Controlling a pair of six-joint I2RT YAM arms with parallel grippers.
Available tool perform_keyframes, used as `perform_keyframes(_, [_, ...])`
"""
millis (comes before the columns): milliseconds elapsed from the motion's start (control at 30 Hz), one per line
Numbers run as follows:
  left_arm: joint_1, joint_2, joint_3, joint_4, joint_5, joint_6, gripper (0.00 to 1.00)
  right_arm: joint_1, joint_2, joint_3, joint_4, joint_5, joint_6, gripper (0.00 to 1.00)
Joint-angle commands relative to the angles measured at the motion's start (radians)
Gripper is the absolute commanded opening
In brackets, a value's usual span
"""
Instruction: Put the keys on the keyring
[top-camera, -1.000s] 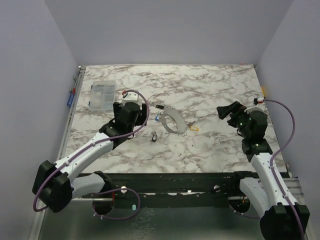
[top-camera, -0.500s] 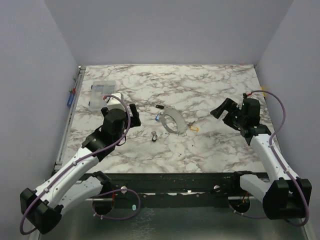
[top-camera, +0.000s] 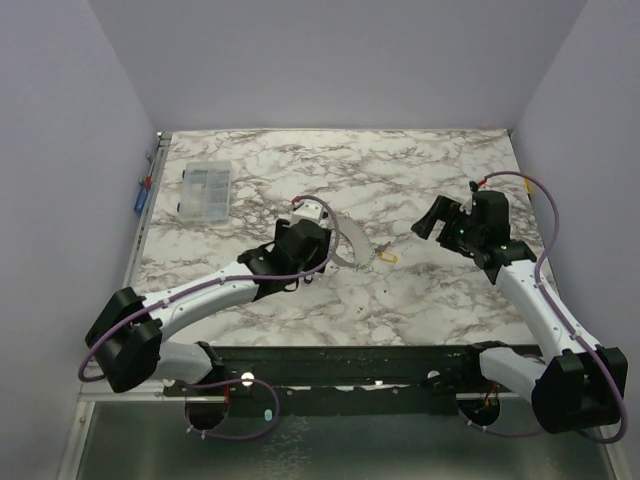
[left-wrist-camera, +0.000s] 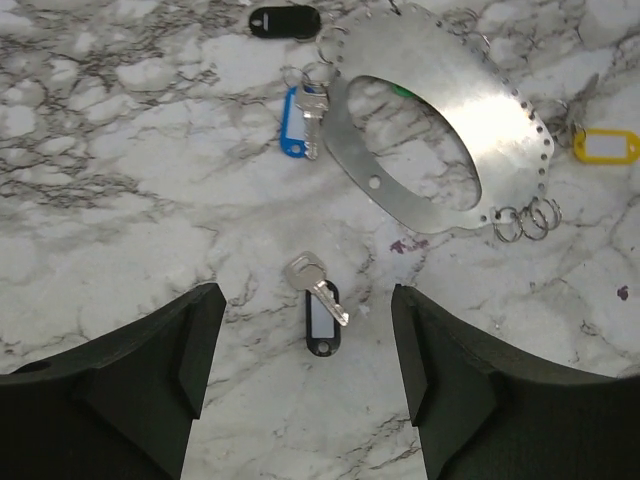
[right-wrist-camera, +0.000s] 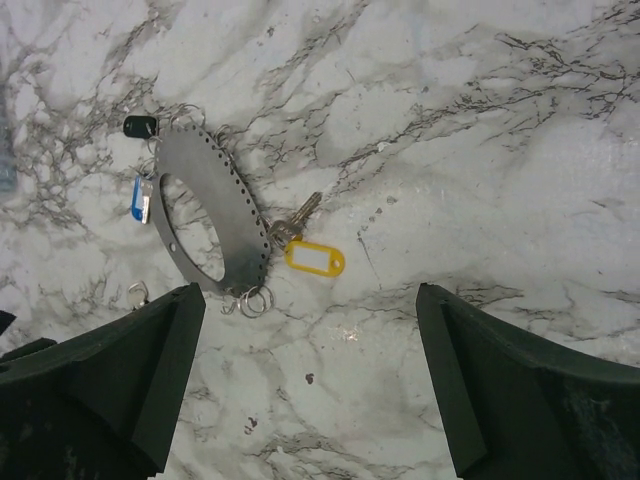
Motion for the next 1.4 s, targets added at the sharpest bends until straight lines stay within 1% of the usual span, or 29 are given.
perform_keyframes(0, [-0.082, 0.108, 0.043, 0.113, 0.028, 0.051, 0.74, 0.006, -0.014, -0.016, 0.019, -0.018, -0.033, 0.98])
perform_keyframes(167, [-0.117, 0.244, 0.111, 0.151, 0.087, 0.079, 0.71, 0.006, -0.028, -0.003, -0.01, -0.039, -0.03, 0.98])
perform_keyframes(367, [-0.155, 0.395, 0.193, 0.192, 0.117, 0.071, 0.65, 0.007, -0.075, 0.003, -0.052, -0.041, -0.047, 0.98])
perform_keyframes(567, [-0.173, 0.507, 0.272, 0.203, 0.13, 0.065, 0.54, 0.006, -0.103, 0.004, -0.086, -0.046, -0.058, 0.98])
perform_keyframes(700, [-0.173, 0.544, 0.293, 0.201, 0.122, 0.062, 0.49, 0.006, -0.106, 0.005, -0.094, -0.053, -0.062, 0.98])
perform_keyframes(933, [-0.174, 0.601, 0.322, 0.201, 0.125, 0.063, 0.45, 0.007, -0.098, 0.008, -0.093, -0.067, -0.069, 0.98])
perform_keyframes(1100, [-0.176, 0.629, 0.336, 0.198, 0.121, 0.074, 0.4, 0.007, -0.093, 0.004, -0.096, -0.07, -0.075, 0.98])
perform_keyframes(1233, [-0.175, 0.635, 0.337, 0.195, 0.124, 0.073, 0.38, 0.007, -0.089, 0.002, -0.096, -0.067, -0.077, 0.98])
perform_keyframes(1367, [-0.175, 0.636, 0.333, 0.194, 0.132, 0.071, 0.3, 0.006, -0.083, 0.001, -0.093, -0.071, -0.077, 0.98])
